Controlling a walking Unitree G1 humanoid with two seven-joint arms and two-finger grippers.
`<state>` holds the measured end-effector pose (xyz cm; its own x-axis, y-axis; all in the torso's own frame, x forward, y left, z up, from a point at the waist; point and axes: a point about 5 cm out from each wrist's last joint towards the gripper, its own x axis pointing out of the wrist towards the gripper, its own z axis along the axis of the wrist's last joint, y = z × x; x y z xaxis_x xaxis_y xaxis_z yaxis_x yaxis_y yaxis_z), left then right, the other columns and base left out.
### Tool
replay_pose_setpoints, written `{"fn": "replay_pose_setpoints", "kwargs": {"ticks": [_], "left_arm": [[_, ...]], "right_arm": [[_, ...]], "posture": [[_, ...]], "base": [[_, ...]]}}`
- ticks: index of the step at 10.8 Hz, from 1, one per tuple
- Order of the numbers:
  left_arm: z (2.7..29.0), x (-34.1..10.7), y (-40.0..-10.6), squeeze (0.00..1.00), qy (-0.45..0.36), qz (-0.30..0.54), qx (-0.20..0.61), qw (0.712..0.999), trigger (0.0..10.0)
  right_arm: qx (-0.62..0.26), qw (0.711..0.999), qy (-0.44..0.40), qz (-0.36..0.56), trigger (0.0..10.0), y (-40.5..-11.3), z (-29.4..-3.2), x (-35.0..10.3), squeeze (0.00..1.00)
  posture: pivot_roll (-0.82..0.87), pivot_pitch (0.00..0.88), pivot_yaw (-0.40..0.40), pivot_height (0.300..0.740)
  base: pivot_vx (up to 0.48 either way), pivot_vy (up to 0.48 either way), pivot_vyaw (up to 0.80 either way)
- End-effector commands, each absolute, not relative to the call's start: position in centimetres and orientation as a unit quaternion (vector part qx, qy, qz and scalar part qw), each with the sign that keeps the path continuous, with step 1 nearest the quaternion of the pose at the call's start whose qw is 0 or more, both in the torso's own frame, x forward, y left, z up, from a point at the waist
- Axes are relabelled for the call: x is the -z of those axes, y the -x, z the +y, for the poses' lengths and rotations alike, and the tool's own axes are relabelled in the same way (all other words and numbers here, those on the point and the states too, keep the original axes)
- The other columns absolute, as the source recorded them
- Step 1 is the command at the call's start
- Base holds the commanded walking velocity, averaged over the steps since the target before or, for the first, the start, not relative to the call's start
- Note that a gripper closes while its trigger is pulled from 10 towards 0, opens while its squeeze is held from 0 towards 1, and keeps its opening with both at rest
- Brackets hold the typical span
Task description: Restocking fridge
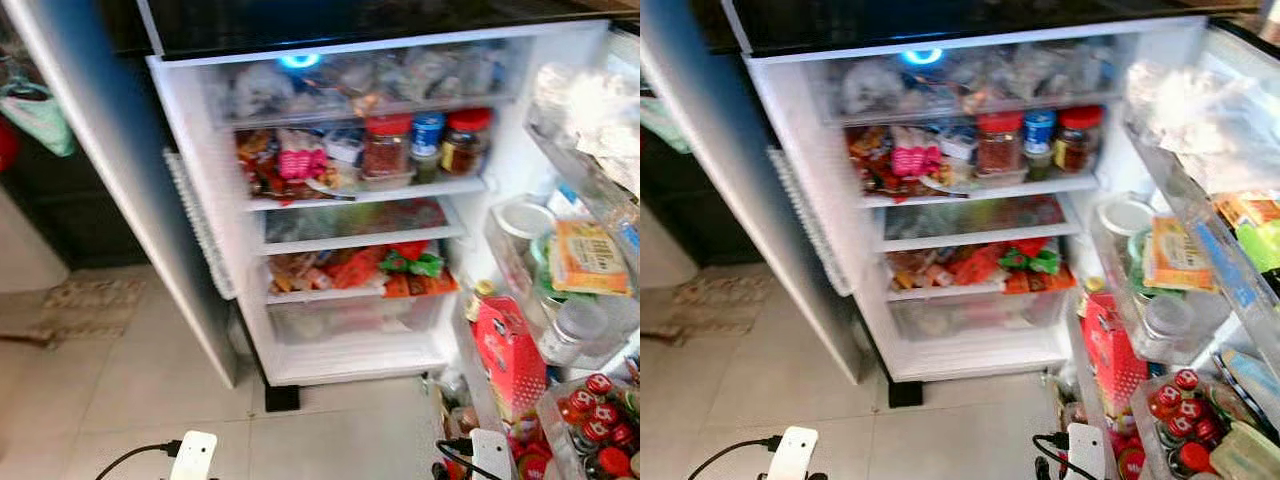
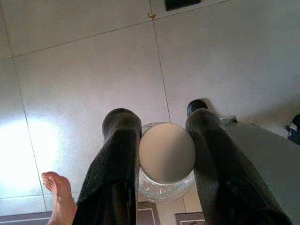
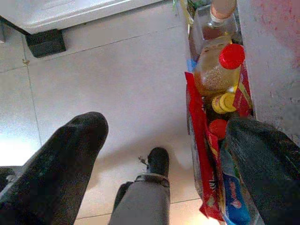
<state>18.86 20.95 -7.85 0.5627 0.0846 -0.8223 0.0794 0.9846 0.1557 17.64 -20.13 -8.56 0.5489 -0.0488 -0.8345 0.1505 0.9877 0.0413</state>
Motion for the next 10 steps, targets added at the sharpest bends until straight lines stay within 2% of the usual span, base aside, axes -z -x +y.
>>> {"fn": "replay_pose_setpoints", "kwargs": {"ticks": [1, 6, 10], "left_arm": [[21.28, 7.90, -18.65, 0.00, -0.084, 0.471, -0.006, 0.878, 10.0], [21.36, 7.89, -18.61, 0.00, -0.084, 0.471, -0.005, 0.878, 10.0], [21.38, 7.91, -18.56, 0.00, -0.085, 0.471, -0.005, 0.878, 10.0]], "right_arm": [[0.049, 0.881, -0.026, 0.469, 10.0, -17.98, -20.17, 8.40, 0.00], [0.044, 0.882, 0.034, 0.468, 10.0, -18.18, -20.45, 8.26, 0.00], [0.085, 0.882, 0.051, 0.461, 10.0, -18.05, -20.79, 8.23, 0.00]], "posture": [[0.03, 0.000, 0.056, 0.740], [0.03, 0.000, 0.058, 0.740], [0.03, 0.000, 0.061, 0.740]], "base": [[0.000, 0.000, 0.00], [0.000, 0.000, 0.00], [0.000, 0.000, 0.00]]}}
